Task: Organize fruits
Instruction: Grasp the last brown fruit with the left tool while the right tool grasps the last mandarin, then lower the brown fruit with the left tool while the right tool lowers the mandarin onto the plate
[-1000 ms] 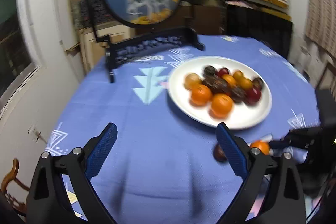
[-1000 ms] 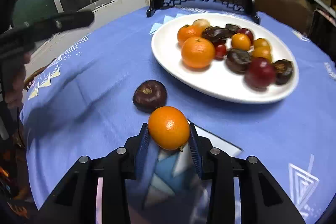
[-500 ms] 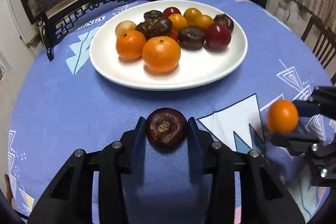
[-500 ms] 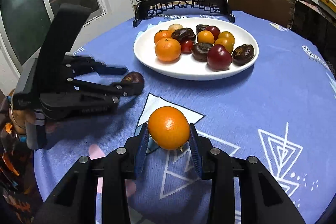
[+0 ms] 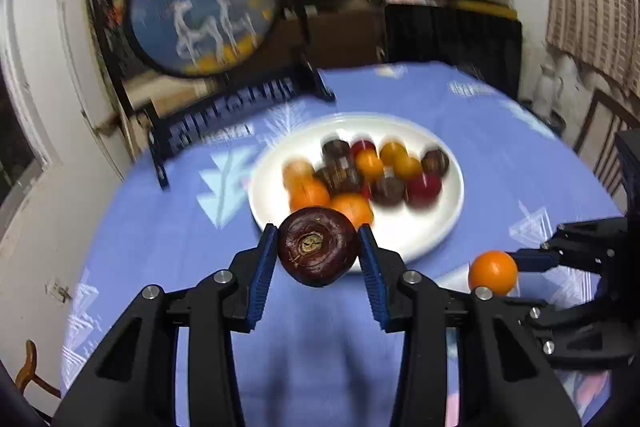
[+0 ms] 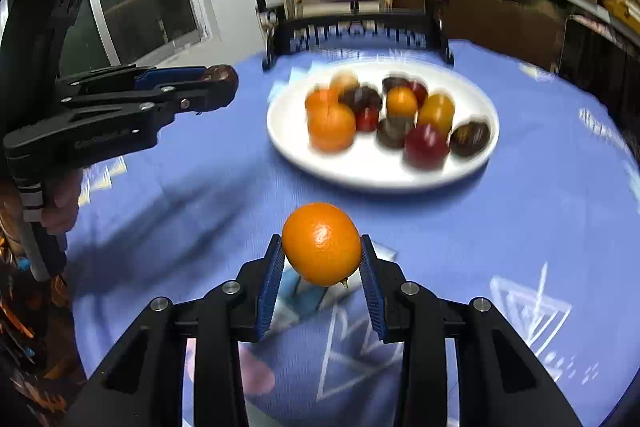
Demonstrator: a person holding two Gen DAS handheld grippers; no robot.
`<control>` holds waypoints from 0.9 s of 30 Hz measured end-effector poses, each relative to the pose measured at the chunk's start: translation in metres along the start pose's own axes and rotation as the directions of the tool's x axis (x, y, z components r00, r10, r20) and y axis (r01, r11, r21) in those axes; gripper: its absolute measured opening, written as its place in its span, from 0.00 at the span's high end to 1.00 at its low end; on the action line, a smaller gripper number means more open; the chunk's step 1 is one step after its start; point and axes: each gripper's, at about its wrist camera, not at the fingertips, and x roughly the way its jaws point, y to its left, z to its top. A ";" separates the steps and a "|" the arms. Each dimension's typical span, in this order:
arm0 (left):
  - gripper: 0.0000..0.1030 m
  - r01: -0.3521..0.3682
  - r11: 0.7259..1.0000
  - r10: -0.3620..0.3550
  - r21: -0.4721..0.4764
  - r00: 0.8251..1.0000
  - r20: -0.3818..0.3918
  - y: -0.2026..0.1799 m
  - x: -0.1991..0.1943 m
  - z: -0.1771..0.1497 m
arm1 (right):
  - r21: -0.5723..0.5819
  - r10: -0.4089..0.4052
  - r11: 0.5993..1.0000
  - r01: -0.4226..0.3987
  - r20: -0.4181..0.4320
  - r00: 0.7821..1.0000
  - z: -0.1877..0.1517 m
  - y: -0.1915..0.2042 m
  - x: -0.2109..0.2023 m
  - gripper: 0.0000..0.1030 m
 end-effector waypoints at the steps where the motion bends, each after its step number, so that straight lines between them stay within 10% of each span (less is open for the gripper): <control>1: 0.61 -0.013 1.000 0.013 -0.002 1.000 0.016 0.000 -0.001 0.008 | -0.004 -0.003 1.000 0.004 0.019 1.000 0.007 -0.001 -0.005 0.63; 11: 0.61 -0.106 0.990 0.113 -0.090 0.990 0.082 0.005 0.033 0.069 | 0.003 -0.039 0.999 0.040 0.248 0.968 0.090 -0.023 -0.039 0.63; 27: 0.61 -0.126 0.983 0.124 -0.133 0.992 -0.023 0.013 0.109 0.062 | 0.044 -0.008 0.999 -0.003 0.236 0.972 0.116 -0.050 0.018 0.63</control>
